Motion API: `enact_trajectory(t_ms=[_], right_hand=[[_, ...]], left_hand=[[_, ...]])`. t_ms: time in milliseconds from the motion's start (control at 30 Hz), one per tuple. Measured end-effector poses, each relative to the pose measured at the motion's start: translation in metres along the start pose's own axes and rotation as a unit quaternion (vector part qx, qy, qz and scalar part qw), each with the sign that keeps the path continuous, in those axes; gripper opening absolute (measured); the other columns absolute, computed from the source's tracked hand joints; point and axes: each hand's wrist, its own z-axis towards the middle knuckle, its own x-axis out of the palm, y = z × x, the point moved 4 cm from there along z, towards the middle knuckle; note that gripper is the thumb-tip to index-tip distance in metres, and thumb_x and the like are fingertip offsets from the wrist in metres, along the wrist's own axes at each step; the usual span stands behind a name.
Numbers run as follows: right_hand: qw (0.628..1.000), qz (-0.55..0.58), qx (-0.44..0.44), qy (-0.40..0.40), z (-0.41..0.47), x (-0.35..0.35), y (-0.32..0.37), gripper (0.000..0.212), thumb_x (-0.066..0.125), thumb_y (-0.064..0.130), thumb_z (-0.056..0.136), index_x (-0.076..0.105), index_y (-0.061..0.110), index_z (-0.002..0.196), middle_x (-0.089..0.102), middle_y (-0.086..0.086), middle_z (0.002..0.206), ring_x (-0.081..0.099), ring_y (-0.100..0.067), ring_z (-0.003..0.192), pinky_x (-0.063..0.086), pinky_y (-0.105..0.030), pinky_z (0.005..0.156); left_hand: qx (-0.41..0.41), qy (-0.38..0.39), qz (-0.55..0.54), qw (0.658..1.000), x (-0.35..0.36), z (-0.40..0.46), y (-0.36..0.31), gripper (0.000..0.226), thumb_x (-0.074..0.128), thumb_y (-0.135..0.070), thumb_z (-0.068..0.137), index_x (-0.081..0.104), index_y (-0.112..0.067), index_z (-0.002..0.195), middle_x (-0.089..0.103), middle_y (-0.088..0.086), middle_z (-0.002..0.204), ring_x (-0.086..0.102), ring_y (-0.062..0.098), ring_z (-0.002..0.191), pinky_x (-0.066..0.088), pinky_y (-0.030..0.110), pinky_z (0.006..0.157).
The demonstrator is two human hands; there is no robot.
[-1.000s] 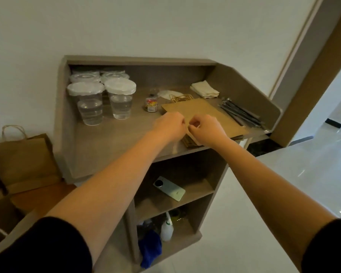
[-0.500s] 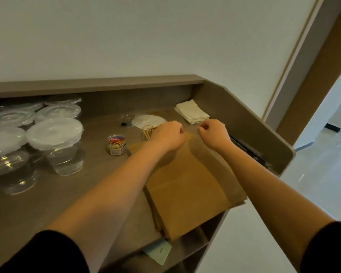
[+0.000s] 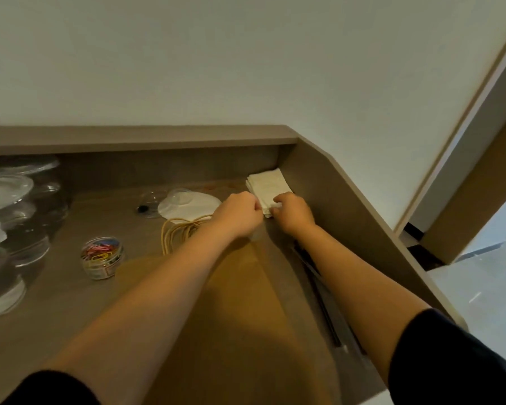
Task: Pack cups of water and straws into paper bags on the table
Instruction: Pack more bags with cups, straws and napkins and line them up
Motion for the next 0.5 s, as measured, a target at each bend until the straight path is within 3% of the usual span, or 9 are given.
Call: enact_trajectory(t_ms=[167, 333, 500], right_hand=[[1.0, -0.017, -0.006, 0.015, 0.01, 0.004, -0.007, 0.028, 0.046, 0.02, 0.097, 0.061, 0.01, 0.118, 0.062, -0.014, 0.119, 0.056, -0.031, 0.107, 0.047, -0.039, 0.09], [1.0, 0.003, -0.009, 0.023, 0.011, 0.005, -0.006, 0.035, 0.049, 0.028, 0.097, 0.056, 0.013, 0.127, 0.059, -0.011, 0.127, 0.053, -0.03, 0.115, 0.043, -0.042, 0.099], [0.998, -0.052, -0.019, 0.015, 0.013, 0.007, -0.003, 0.027, 0.043, 0.019, 0.098, 0.068, 0.01, 0.1, 0.066, -0.012, 0.102, 0.058, -0.03, 0.096, 0.047, -0.038, 0.086]], left_hand=[[-0.02, 0.025, -0.017, 0.999, 0.007, 0.008, 0.007, 0.02, 0.048, -0.017, 0.092, 0.068, -0.012, 0.094, 0.067, 0.007, 0.095, 0.06, 0.021, 0.088, 0.053, 0.038, 0.08], [-0.018, 0.033, -0.027, 0.999, 0.01, 0.01, 0.012, 0.017, 0.05, -0.017, 0.092, 0.066, -0.015, 0.093, 0.066, 0.006, 0.094, 0.059, 0.018, 0.085, 0.051, 0.032, 0.075], [-0.01, 0.025, -0.022, 0.999, 0.009, 0.013, 0.015, 0.018, 0.05, -0.017, 0.091, 0.068, -0.014, 0.09, 0.068, 0.007, 0.094, 0.06, 0.02, 0.085, 0.05, 0.034, 0.074]])
